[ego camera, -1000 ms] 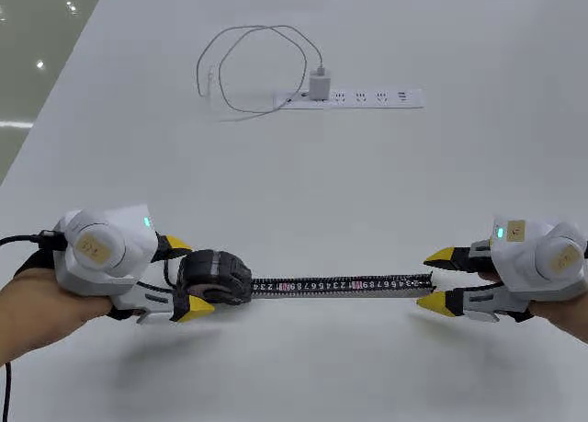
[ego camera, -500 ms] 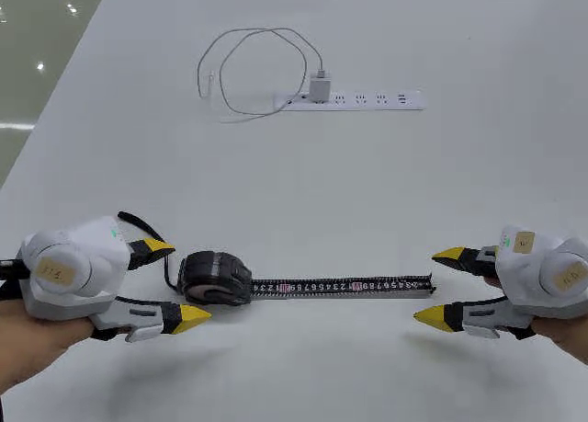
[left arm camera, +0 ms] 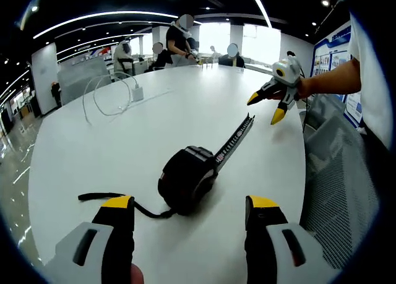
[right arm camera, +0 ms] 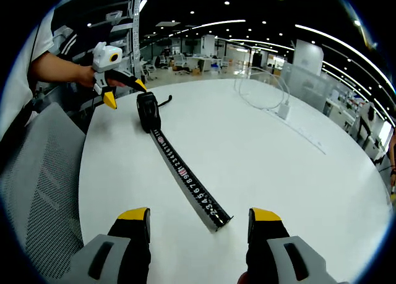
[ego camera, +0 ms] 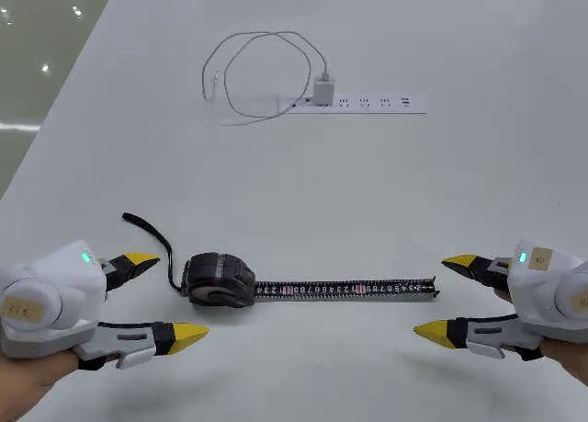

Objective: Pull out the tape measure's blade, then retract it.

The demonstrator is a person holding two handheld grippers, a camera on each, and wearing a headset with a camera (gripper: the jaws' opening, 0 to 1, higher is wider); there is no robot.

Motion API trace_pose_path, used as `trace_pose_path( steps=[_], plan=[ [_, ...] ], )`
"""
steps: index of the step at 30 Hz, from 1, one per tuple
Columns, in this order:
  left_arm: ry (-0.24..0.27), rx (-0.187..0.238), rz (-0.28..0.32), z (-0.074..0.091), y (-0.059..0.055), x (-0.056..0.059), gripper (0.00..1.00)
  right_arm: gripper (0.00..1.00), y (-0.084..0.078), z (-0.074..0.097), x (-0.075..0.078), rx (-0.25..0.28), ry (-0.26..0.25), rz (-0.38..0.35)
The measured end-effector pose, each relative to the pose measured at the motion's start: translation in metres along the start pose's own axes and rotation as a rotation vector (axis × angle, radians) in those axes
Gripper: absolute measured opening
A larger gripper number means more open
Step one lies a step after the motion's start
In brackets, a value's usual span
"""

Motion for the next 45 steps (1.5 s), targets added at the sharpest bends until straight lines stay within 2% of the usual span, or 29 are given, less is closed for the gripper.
trace_pose_path(
  steps=[6,8,16,21,26,33,39,45],
  plan=[
    [0.009,0.015,0.023,0.007,-0.002,0.005,0.73,0.65,-0.001,0.006,-0.004,0.006,-0.017,-0.017],
    [0.017,0.006,0.028,0.009,-0.005,0.005,0.73,0.66,-0.002,0.008,-0.005,0.007,-0.025,-0.028],
    [0.037,0.014,0.072,0.018,-0.012,0.010,0.77,0.75,-0.004,0.013,-0.014,0.022,-0.048,-0.062],
    [0.053,0.013,0.094,0.024,-0.018,0.012,0.80,0.76,-0.004,0.018,-0.019,0.025,-0.057,-0.065],
    [0.073,0.009,0.113,0.029,-0.024,0.014,0.82,0.82,-0.005,0.023,-0.025,0.025,-0.070,-0.070],
    [0.074,0.010,0.148,0.035,-0.032,0.022,0.88,0.87,-0.012,0.029,-0.036,0.012,-0.073,-0.094],
    [0.073,-0.008,0.162,0.037,-0.042,0.027,0.92,0.93,-0.014,0.032,-0.042,0.021,-0.078,-0.112],
    [0.088,0.001,0.172,0.041,-0.046,0.029,0.94,0.96,-0.015,0.034,-0.050,0.028,-0.077,-0.114]
  ],
)
Point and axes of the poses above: the centre of the closed fingertips' face, and the gripper's own axes: z roughly backward along the fingers, x roughly to its right, y roughly out of its top, the point moved 3 cm from there along z, roughly backward along the fingers, and after that the axes turned 1 degree about -y, right-handed, at the moved point
